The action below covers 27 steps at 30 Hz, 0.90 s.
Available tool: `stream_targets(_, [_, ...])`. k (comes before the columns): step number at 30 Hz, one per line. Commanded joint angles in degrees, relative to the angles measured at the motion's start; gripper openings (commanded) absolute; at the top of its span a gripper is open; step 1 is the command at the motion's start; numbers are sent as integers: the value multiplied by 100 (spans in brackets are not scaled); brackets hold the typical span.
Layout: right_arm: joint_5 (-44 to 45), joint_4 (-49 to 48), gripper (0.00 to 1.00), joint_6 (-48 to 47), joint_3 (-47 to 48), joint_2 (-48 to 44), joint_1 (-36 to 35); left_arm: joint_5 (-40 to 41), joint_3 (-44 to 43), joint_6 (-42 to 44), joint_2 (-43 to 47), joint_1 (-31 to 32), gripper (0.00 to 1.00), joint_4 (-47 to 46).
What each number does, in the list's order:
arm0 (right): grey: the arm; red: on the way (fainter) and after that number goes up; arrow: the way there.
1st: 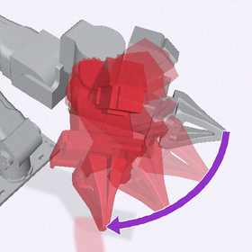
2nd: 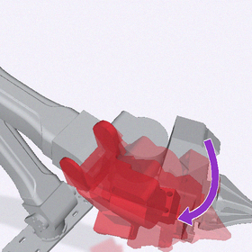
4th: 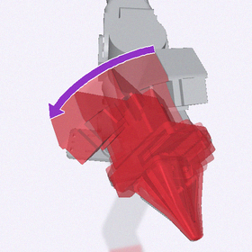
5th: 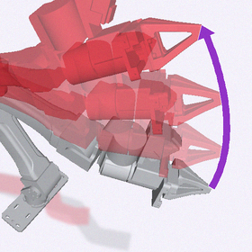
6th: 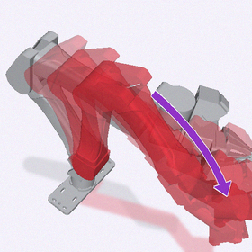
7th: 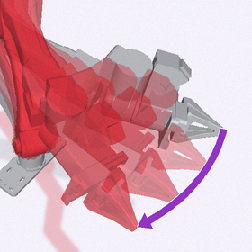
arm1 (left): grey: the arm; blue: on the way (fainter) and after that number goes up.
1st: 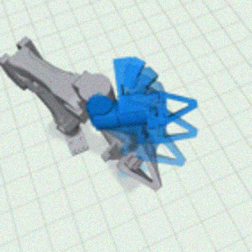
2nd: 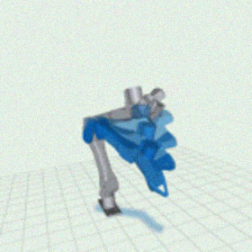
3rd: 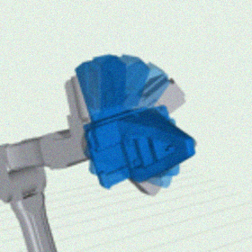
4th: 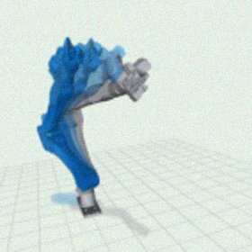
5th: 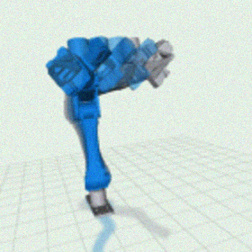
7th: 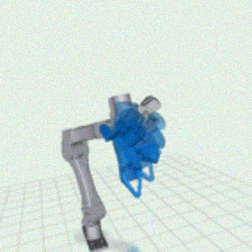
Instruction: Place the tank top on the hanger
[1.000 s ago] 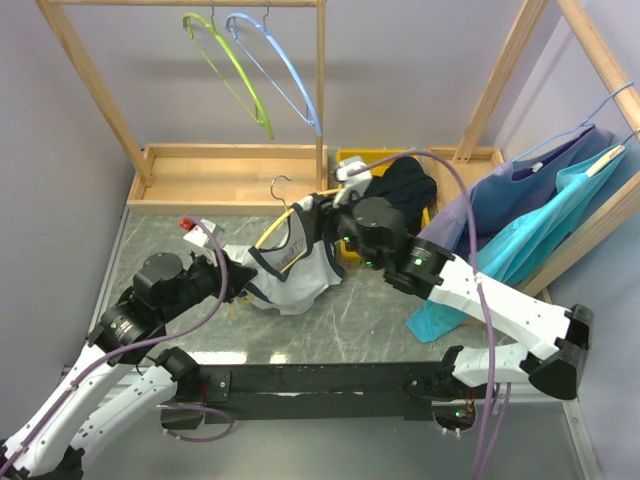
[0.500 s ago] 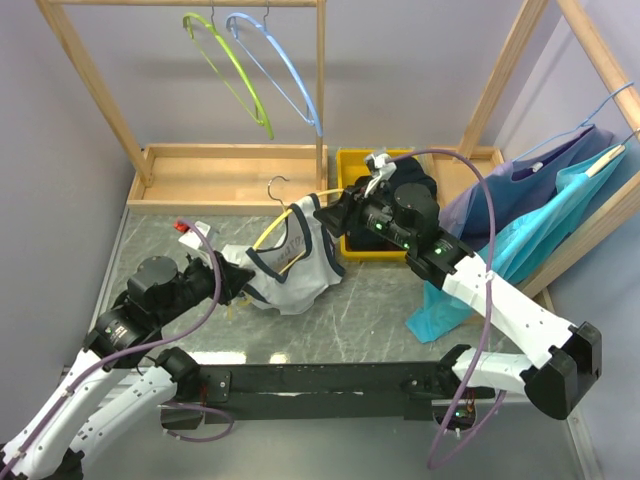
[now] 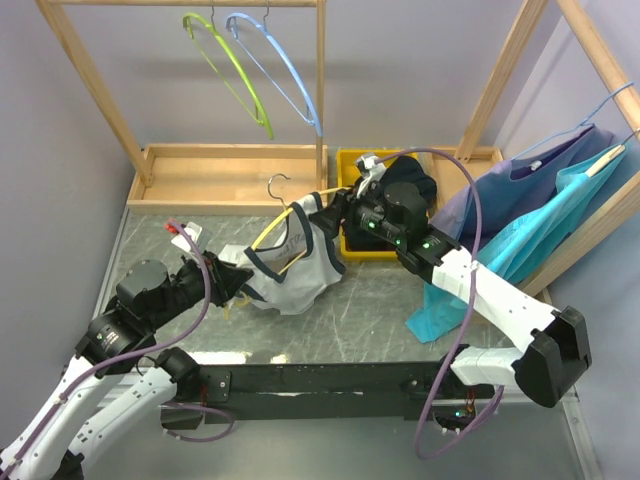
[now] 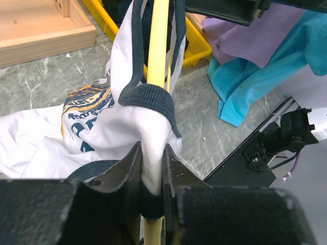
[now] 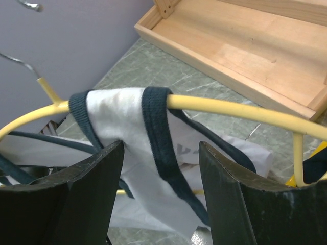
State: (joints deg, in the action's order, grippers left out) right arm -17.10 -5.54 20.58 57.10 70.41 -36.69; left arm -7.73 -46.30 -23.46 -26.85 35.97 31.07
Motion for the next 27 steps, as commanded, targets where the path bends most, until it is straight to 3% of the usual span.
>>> stream_targets(1, [-267, -483, 68, 51, 55, 148, 92, -177, -353, -71, 57, -11, 1, -576])
stream_targets(2, [-389, -509, 68, 78, 64, 157, 83, -142, -344, -62, 57, -11, 1, -576])
stream_targets(4, [-452, -553, 57, 113, 64, 122, 91, -115, -353, -62, 57, -11, 1, -567])
stream_targets(5, [-408, -545, 49, 148, 64, 96, 92, -98, -344, -62, 66, -11, 1, -558])
stream_targets(6, [-356, -484, 30, 166, 56, 0, 92, -54, -344, -71, 75, -11, 1, -549])
stream_targets(9, [13, -195, 6, 183, 108, -246, 144, -10, -335, -71, 110, -11, 1, -514])
stream_targets(11, [268, 17, 2, 262, 231, -352, 223, 17, -344, -62, 145, -11, 1, -453])
stream_targets(18, [655, 817, 0, 324, 732, -265, 461, 157, -336, -115, 373, -11, 1, -461])
stream_targets(23, [761, 826, 6, 412, 679, -195, 452, 227, -309, -211, 540, -11, 1, -532])
stream_targets(26, [603, 844, 22, 412, 715, -238, 443, 402, -353, -246, 681, -11, 1, -497])
stream_targets(27, [594, 862, 33, 412, 732, -256, 434, 482, -388, -255, 707, -11, 1, -488])
